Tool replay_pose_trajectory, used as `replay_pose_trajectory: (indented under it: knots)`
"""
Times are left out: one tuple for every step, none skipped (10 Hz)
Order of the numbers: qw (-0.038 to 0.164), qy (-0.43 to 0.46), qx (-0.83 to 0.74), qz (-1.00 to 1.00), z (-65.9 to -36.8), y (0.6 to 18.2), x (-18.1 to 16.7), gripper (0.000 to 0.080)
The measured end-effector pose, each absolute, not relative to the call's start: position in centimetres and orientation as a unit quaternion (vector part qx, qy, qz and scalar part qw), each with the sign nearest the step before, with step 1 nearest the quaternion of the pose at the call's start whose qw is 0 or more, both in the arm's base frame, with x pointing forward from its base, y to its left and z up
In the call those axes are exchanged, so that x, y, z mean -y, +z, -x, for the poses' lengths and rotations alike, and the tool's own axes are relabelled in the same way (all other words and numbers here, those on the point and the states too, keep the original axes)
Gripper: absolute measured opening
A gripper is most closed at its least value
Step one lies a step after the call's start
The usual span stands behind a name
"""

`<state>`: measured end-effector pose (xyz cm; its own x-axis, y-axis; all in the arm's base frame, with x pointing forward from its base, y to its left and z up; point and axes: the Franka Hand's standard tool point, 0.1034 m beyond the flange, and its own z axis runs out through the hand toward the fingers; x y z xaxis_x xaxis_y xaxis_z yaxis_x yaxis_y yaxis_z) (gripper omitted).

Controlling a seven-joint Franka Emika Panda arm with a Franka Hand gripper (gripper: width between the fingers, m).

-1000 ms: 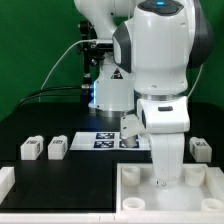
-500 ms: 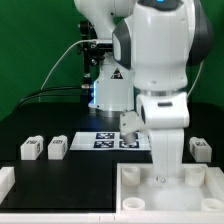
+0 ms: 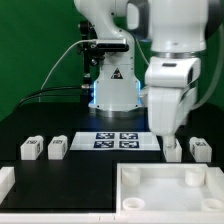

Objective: Assemble one leg

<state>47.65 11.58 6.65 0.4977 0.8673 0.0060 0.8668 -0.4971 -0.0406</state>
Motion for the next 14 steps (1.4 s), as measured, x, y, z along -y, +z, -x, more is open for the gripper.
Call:
replay_pose_trajectory:
  knots:
    - [0.021, 0.008, 0.414, 0.910, -47.5, 6.7, -13.6, 0.0649]
    - [0.021, 0.007, 0.354, 0.935, -47.4, 6.7, -15.6, 0.0649]
    - [0.022, 0.008, 0.349, 0.937, -47.4, 6.6, -15.3, 0.0649]
    - [0.023, 0.010, 0.286, 0.958, -47.4, 6.6, -15.1, 0.0649]
    - [0.024, 0.011, 0.238, 0.971, -47.4, 6.6, -15.3, 0.0649]
    - [0.025, 0.014, 0.189, 0.981, -47.2, 6.5, -15.5, 0.0649]
    - [0.023, 0.026, 0.107, 0.994, -45.7, 6.0, -16.2, 0.0649]
    - [0.021, 0.035, 0.026, 0.999, -44.0, 5.7, -17.7, 0.0649]
    - [0.020, 0.035, -0.017, 0.999, -42.7, 5.3, -19.4, 0.0649]
    - [0.018, 0.040, 0.020, 0.999, -42.4, 5.1, -19.7, 0.0649]
    - [0.018, 0.039, 0.019, 0.999, -42.5, 5.2, -19.5, 0.0649]
    - [0.014, 0.053, 0.026, 0.998, -42.2, 5.1, -19.3, 0.0649]
    - [0.002, 0.113, 0.032, 0.993, -41.7, 5.2, -18.7, 0.0649]
    - [-0.003, 0.153, 0.035, 0.988, -42.0, 5.2, -18.6, 0.0649]
